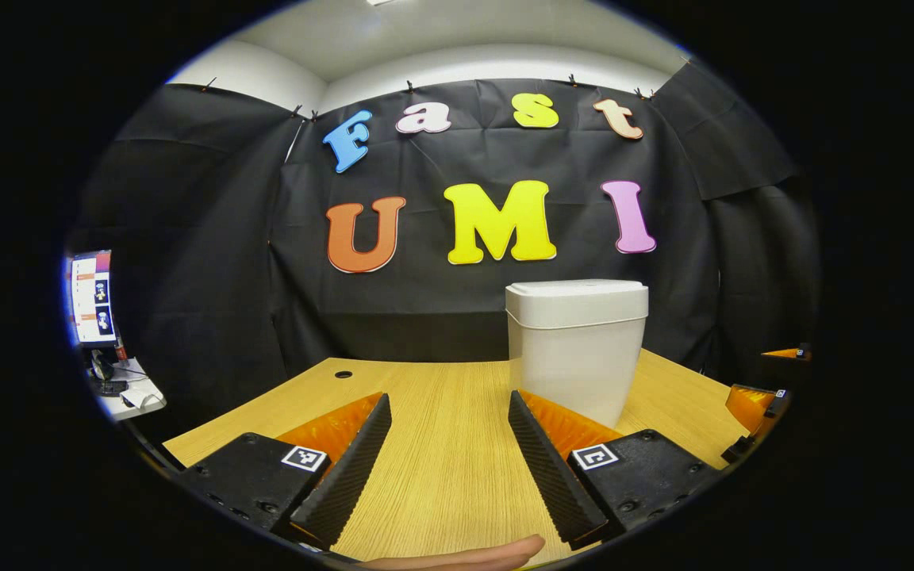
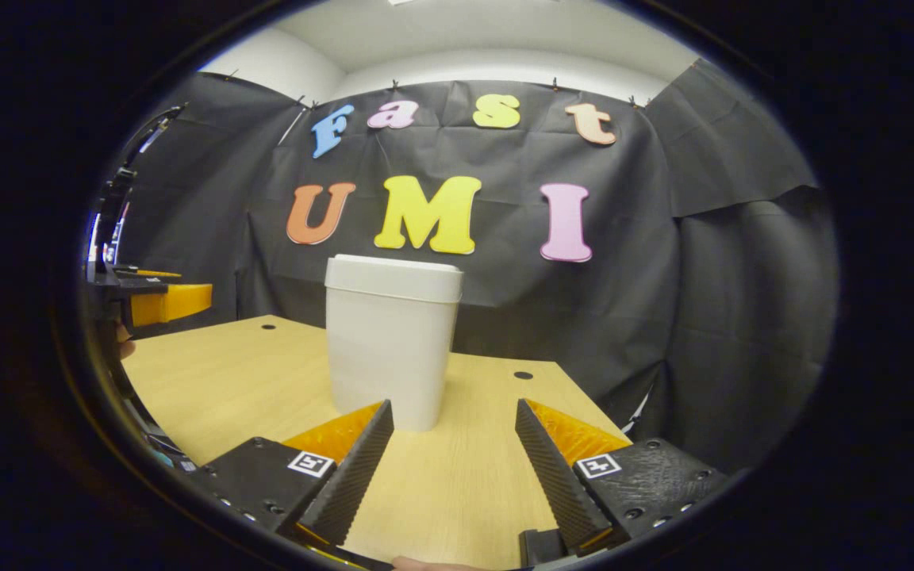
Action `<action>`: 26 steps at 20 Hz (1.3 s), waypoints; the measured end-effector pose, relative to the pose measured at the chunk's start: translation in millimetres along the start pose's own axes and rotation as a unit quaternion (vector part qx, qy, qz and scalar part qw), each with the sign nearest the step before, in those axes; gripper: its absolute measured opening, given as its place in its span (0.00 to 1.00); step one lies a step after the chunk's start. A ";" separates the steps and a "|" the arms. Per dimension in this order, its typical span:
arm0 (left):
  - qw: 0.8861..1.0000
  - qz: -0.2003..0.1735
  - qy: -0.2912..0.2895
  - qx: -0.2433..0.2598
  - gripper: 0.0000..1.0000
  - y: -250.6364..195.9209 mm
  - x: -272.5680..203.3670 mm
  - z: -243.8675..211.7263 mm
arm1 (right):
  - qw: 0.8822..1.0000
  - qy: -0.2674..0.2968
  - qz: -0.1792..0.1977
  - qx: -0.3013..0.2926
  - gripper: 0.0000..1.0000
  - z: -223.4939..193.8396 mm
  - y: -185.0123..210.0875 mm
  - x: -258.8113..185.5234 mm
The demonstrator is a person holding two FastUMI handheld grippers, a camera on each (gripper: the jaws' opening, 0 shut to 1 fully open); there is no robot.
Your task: Press the lid of the desktop garbage bin to open it, pick up the crumpled paper on the desktop and throw it into the bin, then pick up the pop can on the desktop and drop it into the bin, and finally close the garbage bin lid.
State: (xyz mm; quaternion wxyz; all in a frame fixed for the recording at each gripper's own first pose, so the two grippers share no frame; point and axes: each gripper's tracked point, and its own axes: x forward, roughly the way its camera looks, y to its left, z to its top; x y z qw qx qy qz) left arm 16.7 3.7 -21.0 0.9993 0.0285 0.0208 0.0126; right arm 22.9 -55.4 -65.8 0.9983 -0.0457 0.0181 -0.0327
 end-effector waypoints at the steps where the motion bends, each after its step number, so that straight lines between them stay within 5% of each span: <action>1: 1.000 0.000 0.000 0.001 0.96 -0.4 -0.2 0.2 | 1.000 0.001 -0.001 -0.001 0.95 -1.2 -0.2 0.1; 26: 1.000 -0.002 -0.003 0.007 0.96 -4.3 0.7 0.0 | 1.000 0.013 -0.004 -0.005 0.95 -12.0 -0.9 3.8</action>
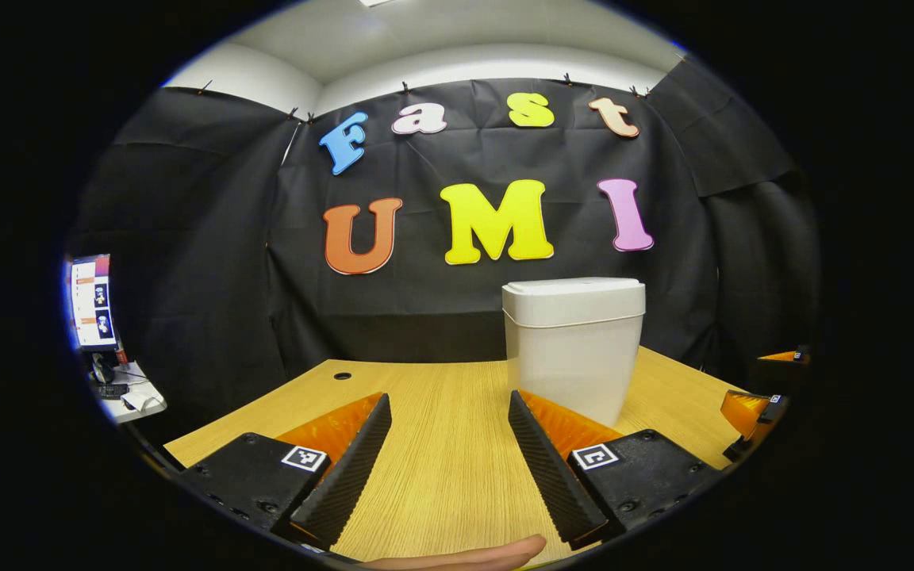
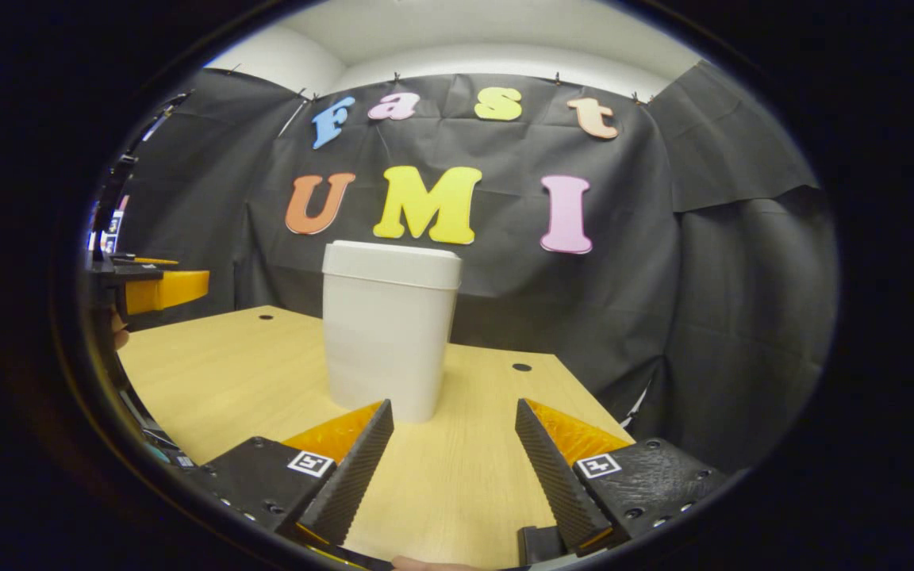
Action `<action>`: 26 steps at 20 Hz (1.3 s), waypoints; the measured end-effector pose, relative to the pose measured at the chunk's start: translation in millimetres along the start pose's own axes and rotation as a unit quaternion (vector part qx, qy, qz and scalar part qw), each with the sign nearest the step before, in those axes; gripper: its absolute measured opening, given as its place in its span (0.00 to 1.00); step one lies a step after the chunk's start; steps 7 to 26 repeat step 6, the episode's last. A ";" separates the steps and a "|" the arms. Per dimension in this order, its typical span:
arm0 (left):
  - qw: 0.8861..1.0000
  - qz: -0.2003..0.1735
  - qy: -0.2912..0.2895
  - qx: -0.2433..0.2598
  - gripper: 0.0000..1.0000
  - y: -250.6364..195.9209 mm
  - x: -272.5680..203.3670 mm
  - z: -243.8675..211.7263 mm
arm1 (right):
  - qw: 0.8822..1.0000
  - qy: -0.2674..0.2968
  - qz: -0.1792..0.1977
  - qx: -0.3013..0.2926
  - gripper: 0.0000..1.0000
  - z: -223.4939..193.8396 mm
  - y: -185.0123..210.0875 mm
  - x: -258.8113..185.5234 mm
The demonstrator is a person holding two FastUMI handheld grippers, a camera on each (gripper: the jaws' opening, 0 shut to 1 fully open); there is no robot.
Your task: Press the lid of the desktop garbage bin to open it, pick up the crumpled paper on the desktop and throw it into the bin, then pick up the pop can on the desktop and drop it into the bin, and finally close the garbage bin lid.
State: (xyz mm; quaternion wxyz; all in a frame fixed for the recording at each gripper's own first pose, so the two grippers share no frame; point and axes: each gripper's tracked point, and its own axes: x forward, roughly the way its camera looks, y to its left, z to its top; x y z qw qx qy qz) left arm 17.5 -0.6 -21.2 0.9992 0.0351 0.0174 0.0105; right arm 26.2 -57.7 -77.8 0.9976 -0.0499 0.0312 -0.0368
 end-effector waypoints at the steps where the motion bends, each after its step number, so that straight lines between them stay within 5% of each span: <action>1: 1.000 0.000 -0.001 0.000 0.96 0.3 -0.6 0.6 | 1.000 0.000 0.000 0.001 0.98 0.3 -0.1 -0.3; 26: 1.000 0.000 0.000 0.000 0.96 -0.5 -0.8 0.4 | 1.000 0.003 -0.001 0.004 0.98 -1.7 -1.1 0.6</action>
